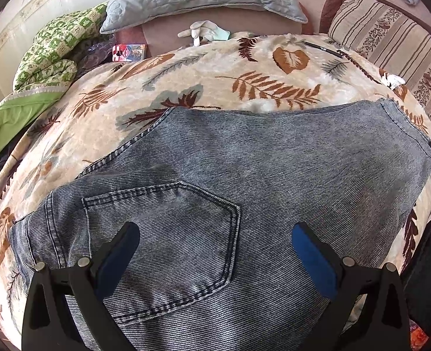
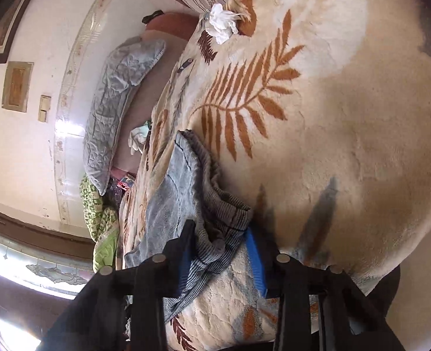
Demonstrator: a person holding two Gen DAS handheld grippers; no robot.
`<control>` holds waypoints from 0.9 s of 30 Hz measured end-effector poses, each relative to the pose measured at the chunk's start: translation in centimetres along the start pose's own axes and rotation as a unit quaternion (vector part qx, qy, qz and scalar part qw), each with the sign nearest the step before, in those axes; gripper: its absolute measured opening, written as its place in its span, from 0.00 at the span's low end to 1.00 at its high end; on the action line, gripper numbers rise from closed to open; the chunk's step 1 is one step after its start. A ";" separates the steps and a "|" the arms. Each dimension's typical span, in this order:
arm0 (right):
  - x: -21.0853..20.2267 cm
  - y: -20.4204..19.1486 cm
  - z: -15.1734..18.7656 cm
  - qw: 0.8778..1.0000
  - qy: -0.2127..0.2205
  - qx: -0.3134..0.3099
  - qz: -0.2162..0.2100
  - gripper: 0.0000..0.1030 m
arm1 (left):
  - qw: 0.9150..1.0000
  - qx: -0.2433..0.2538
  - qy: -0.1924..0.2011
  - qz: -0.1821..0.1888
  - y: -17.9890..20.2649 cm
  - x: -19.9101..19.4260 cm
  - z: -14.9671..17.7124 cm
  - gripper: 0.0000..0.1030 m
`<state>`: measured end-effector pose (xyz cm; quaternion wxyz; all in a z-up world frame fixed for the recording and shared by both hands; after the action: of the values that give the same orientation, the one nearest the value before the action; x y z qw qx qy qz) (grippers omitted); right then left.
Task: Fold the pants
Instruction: 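Grasp the leg hem with the right gripper and lift it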
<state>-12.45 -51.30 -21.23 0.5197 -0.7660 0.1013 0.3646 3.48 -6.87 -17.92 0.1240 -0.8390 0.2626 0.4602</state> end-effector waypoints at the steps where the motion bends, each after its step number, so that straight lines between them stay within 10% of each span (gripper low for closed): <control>1: 0.0 0.1 0.0 1.000 0.001 0.001 -0.003 0.32 | 1.000 0.000 0.000 -0.001 0.0 0.0 0.0 1.00; 12: -1.5 -4.8 -0.7 0.995 0.041 -0.088 0.033 0.27 | 0.999 -0.040 -0.001 0.016 -1.5 -0.2 0.0 1.00; 19: -0.7 -1.4 -0.3 0.998 0.000 -0.037 0.041 0.30 | 0.999 -0.038 -0.001 0.012 -1.8 -0.5 0.2 1.00; 27: -0.5 -1.2 0.2 0.998 0.005 -0.051 0.033 0.65 | 0.996 -0.075 -0.050 -0.029 -4.2 1.6 1.6 1.00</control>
<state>-12.23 -50.68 -20.08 0.4671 -0.7894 0.1103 0.3827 5.44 -3.17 -20.31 0.0870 -0.8291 0.1968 0.5161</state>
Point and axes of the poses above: each gripper's, at about its wrist camera, not at the fingertips, and x roughly the way its jaws point, y to its right, z to its underside, the point moved 10 cm from there along x, roughly the way its jaws point, and after that the axes turned 9 degrees about z, right-handed, at the moved point
